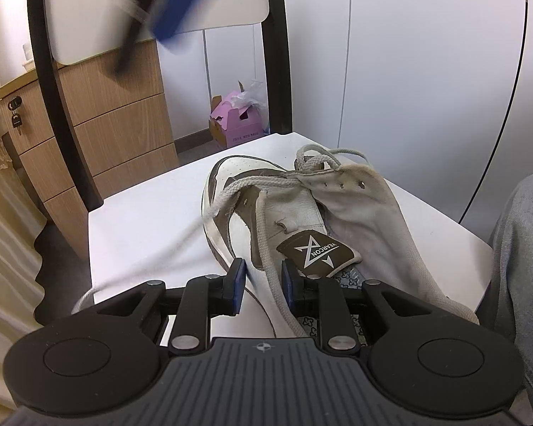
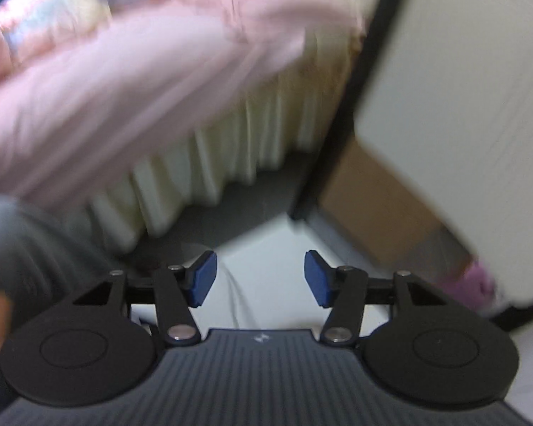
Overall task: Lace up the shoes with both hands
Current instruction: 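Grasp the white lace end with right gripper and pull it upward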
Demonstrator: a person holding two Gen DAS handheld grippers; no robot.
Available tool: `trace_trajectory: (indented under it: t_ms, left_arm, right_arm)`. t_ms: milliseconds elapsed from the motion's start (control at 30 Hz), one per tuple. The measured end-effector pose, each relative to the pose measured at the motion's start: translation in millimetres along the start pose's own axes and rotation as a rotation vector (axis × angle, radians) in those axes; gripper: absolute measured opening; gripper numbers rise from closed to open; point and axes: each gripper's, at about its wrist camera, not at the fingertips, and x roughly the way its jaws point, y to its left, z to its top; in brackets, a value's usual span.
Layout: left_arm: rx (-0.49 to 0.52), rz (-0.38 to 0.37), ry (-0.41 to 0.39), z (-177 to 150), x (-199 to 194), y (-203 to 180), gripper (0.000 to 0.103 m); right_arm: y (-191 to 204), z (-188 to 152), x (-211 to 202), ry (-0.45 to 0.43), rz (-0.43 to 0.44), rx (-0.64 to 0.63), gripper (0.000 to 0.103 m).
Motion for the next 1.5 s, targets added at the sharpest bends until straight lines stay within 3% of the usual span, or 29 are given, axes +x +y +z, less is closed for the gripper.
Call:
trace_trajectory:
  t_ms: [67,100,133,200,300,367,433,600,733,1133,1500]
  left_arm:
    - [-0.003,-0.002,0.000,0,0,1,0.025]
    - [-0.001,-0.002,0.000,0,0,1,0.025]
    - [-0.001,-0.002,0.000,0,0,1,0.025]
    - [0.001,-0.002,-0.001,0,0,0,0.025]
    - [0.013,0.003,-0.002,0,1,-1,0.025]
    - [0.021,0.006,-0.003,0,2,-3,0.025]
    - [0.032,0.010,0.001,0,2,-4,0.025]
    - [0.033,0.021,0.009,1,4,-4,0.025]
    - [0.040,0.025,0.013,2,5,-6,0.025]
    - [0.045,0.034,0.030,3,4,-9,0.025]
    - [0.046,0.040,0.040,3,8,-8,0.025]
  right_arm:
    - [-2,-17,16,0.107,0.004,-0.045,0.049]
    - [-1,-26,23,0.142,0.005,-0.063,0.042]
    - [-1,-33,28,0.163,0.006,-0.070,0.035]
    - [-1,-49,39,0.203,0.010,-0.085,0.031]
    - [8,-65,51,0.205,0.008,-0.135,0.024]
    - [13,-74,56,0.194,-0.005,-0.160,0.013]
    - [13,-77,55,0.152,-0.015,-0.118,0.004]
    - [4,-77,32,0.004,-0.019,0.024,0.003]
    - [6,-59,3,-0.123,0.013,0.089,0.003]
    - [49,49,-77,-0.423,0.100,0.000,0.003]
    - [68,121,-131,-0.621,0.145,-0.014,0.002]
